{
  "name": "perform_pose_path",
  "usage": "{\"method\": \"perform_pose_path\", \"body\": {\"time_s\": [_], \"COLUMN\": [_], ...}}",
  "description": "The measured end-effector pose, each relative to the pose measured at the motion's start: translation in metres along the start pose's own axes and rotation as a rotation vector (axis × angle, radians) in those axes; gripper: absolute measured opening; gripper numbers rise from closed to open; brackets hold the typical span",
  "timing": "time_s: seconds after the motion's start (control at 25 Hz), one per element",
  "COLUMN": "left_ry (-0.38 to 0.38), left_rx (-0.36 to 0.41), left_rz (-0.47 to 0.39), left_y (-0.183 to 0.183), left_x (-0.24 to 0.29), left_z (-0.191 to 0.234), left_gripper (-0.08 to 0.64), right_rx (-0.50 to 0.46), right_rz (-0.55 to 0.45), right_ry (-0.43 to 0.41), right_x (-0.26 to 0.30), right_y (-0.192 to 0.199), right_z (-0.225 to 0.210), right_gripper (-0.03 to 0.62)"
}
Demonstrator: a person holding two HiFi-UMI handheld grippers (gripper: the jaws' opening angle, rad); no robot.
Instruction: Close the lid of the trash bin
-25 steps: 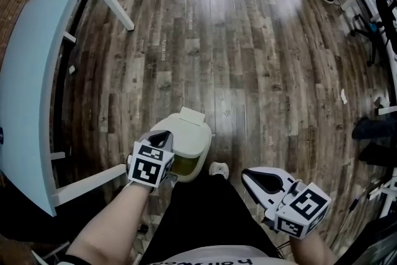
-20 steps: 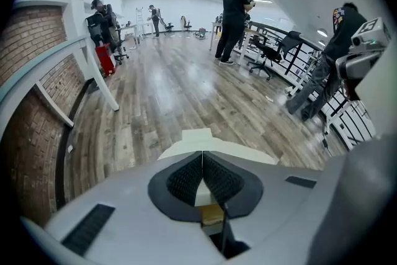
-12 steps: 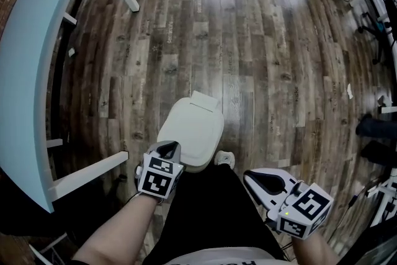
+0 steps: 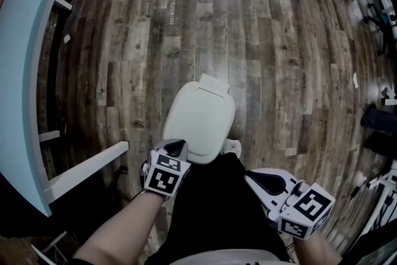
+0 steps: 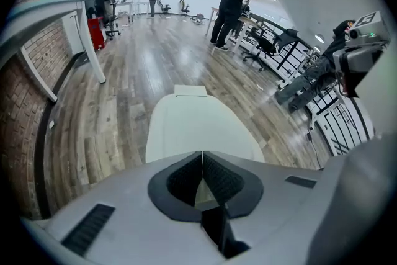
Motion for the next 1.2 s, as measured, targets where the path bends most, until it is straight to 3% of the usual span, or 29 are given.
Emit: {"method": "perform_pose_path", "body": {"time_s": [0.44, 0.76, 1.04, 1.2], "left_ry": [0.021, 0.037, -0.005, 0.037], "left_rx": [-0.053, -0.030, -0.008, -0.067], "left_rz": [0.064, 0.052, 0.101, 0.107], "left_y": [0.038, 0.043, 0.046, 0.037], "left_x": [0.045, 0.058, 0.064, 0.048], "left_z": [0.005, 0.008, 0.005, 0.006], "left_gripper": [0.008, 0.008, 0.008, 0.008], "right_rx": [0.037, 0.036, 0.043, 0.040], "right_rz": [0.022, 0.010, -0.018, -0.037], "right_ry": [0.044, 0.026, 0.038, 0.054], "right_x": [0.015, 0.026, 0.019, 0.006], "right_y": [0.023, 0.026, 0.030, 0.019], "right_z": [-0.016, -0.016, -0.017, -0.007], "right_gripper": [0.011, 0.011, 0.011, 0.011]}}
Point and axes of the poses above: the fingertips, and each gripper's own axes: x forward along the fingers, z to its left, y out of its underside, the point moved 3 cm from there along -x, backward along the fingers, and after that the axes turned 11 degrees about x, right-handed, at the moved point
